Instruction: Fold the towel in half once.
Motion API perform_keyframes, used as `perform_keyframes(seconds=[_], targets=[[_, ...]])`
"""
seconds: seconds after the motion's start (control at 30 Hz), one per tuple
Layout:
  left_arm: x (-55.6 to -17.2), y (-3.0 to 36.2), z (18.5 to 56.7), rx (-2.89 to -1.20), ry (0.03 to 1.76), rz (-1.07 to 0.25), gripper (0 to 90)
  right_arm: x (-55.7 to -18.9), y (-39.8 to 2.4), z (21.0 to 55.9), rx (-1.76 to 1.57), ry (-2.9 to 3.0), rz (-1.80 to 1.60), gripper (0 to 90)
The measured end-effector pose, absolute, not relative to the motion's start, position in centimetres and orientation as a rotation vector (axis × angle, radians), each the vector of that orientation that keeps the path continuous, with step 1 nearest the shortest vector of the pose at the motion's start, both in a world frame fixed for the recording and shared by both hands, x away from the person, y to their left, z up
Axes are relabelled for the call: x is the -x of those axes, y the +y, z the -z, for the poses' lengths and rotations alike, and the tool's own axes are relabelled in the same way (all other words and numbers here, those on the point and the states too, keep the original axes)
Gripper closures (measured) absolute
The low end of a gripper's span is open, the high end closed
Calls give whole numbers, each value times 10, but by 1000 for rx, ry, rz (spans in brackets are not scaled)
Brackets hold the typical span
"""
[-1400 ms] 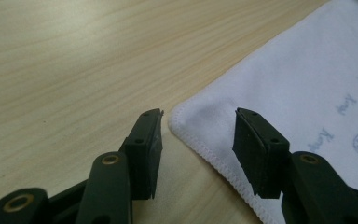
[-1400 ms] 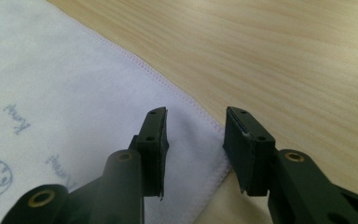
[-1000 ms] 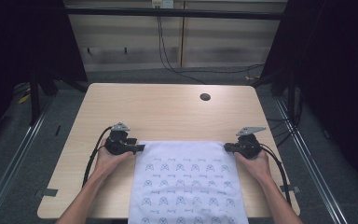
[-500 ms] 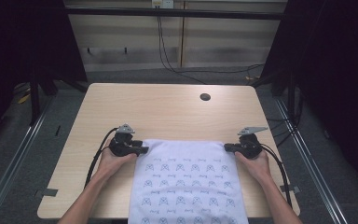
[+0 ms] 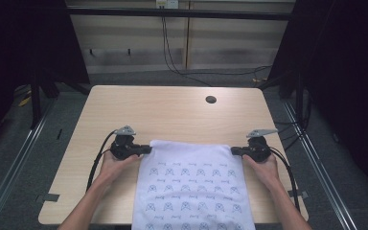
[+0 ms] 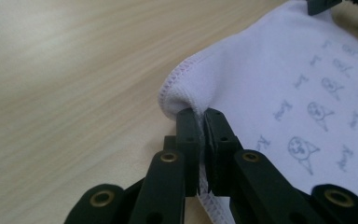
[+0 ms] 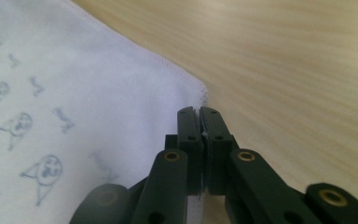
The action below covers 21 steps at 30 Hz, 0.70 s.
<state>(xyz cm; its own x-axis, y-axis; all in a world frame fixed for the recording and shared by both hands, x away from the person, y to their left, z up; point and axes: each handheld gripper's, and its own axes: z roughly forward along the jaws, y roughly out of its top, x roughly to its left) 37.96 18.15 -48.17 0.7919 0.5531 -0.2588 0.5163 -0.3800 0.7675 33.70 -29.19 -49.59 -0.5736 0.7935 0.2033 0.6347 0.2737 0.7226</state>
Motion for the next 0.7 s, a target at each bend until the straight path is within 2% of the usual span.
perform_keyframes(seconds=[0.33, 0.7], targets=[[-390, 190, 433, -1969, 757, -144, 862, -346, -309, 437, -1272, 2165, -1433, 886], [-429, 181, 390, -1869, 804, -220, 862, -397, -309, 363, -1212, 2046, -1456, 888]])
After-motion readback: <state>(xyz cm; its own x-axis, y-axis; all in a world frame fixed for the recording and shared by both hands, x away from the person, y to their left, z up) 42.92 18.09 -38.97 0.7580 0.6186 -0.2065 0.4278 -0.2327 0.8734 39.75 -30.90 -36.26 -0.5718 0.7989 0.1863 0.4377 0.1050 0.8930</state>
